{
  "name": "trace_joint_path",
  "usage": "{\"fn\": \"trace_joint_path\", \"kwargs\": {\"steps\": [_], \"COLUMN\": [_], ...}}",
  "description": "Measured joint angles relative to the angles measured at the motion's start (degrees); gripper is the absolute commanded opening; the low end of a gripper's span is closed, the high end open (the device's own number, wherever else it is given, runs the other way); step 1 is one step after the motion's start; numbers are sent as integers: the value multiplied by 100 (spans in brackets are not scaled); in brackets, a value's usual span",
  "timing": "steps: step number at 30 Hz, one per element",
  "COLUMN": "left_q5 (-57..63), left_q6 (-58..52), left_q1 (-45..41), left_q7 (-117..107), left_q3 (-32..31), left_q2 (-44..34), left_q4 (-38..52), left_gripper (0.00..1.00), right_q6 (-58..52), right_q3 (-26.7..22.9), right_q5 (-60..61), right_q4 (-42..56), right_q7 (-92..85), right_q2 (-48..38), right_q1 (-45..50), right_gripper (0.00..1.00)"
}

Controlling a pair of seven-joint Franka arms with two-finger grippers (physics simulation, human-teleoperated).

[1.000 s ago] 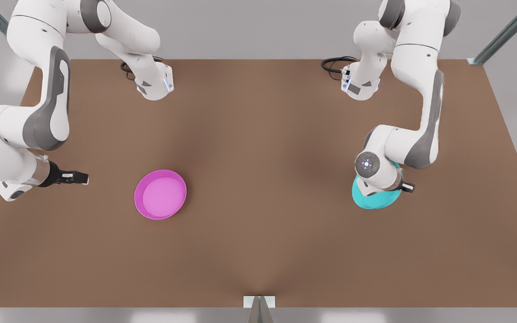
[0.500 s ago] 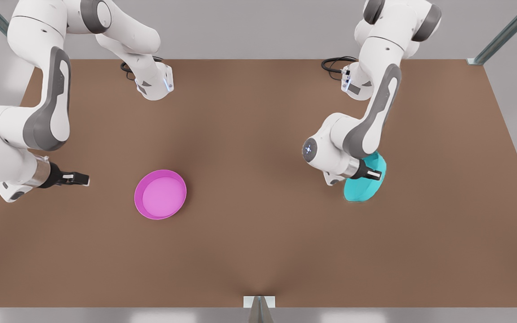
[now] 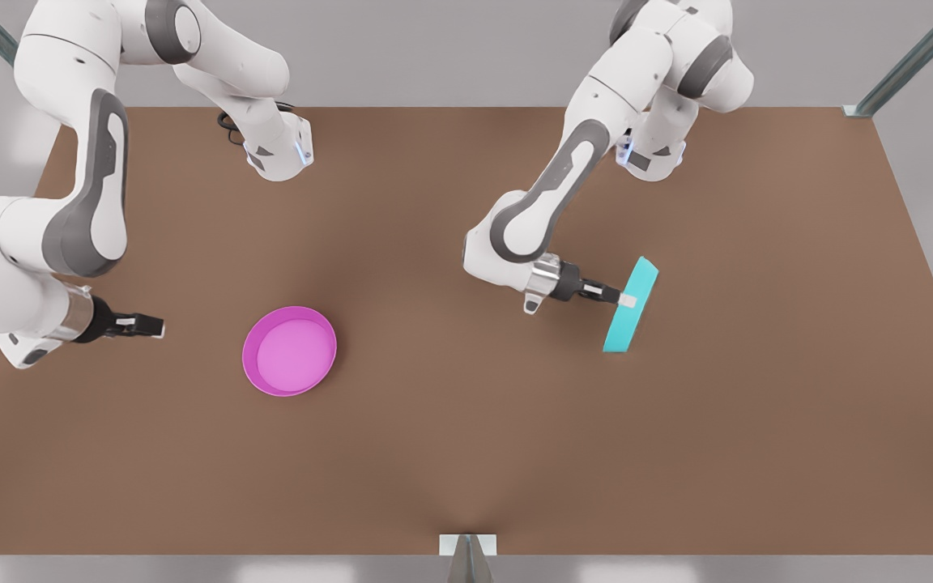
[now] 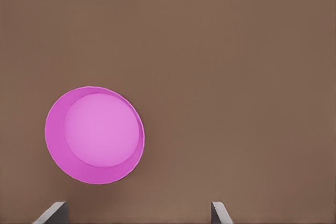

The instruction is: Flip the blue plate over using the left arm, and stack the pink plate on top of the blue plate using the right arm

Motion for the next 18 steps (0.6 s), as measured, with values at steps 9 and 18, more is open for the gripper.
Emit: {"fn": "trace_joint_path", "kwargs": {"steps": [9, 18], "left_q5": [693, 707], "left_q6": [-1029, -1045], "left_q1": [-1208, -1719], "left_q7": [29, -431], "left_q3": [373, 650], "left_q2": [1185, 1704], "left_q4": [1098, 1353], "left_gripper": [21, 21], "right_q6": [-77, -94], "right_q3": [-1, -1], "right_q5": [-39, -41], "right_q4": [-60, -61], "right_q7": [6, 3], "right_q2": [-9, -10], "right_q1": [-32, -50], "right_gripper": [100, 100]}}
